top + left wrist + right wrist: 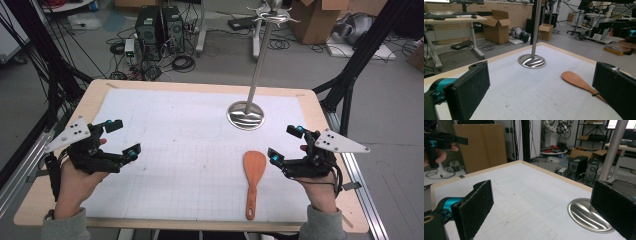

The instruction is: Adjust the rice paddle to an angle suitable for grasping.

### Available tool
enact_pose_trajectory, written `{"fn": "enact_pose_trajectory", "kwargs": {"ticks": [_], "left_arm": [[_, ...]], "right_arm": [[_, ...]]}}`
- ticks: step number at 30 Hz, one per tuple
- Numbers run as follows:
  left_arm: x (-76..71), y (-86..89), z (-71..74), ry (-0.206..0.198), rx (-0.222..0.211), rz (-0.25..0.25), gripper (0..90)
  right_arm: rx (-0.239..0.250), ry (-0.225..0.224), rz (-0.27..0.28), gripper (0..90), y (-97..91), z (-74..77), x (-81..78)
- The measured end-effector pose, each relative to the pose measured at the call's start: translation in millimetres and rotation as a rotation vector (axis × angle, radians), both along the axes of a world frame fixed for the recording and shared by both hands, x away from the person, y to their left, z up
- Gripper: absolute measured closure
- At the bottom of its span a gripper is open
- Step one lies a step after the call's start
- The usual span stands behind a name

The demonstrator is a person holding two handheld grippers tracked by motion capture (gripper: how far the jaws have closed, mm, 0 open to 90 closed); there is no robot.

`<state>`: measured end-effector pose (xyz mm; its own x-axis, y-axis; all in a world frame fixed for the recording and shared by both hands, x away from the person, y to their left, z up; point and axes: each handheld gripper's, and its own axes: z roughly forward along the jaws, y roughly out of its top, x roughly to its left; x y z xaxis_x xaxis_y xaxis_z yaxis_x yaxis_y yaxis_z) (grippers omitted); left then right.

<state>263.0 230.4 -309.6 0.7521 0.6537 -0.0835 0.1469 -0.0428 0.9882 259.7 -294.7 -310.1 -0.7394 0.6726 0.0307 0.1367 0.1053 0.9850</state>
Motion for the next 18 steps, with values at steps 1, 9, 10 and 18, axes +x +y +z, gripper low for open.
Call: {"fn": "enact_pose_trajectory", "kwargs": {"ticks": [1, 9, 10, 18], "left_arm": [[0.2, 0.2, -0.2, 0.0, 0.0, 0.001, 1.7], [0.7, -0.8, -1.4, 0.005, 0.004, 0.0, 1.8], [0.8, -1.0, -1.5, 0.005, 0.005, -0.001, 1.8], [2.3, -1.9, -2.2, 0.01, 0.006, -0.004, 1.8]], "right_arm": [[-0.002, 0.001, 0.003, 3.2, 0.8, -0.4, 0.7], [-0.016, 0.019, 0.017, 10.8, 3.6, -4.6, 2.8], [-0.018, 0.024, 0.025, 15.6, 3.5, -4.9, 2.0], [-0.059, 0.04, 0.073, 42.0, 8.0, -11.6, 1.2]]}}
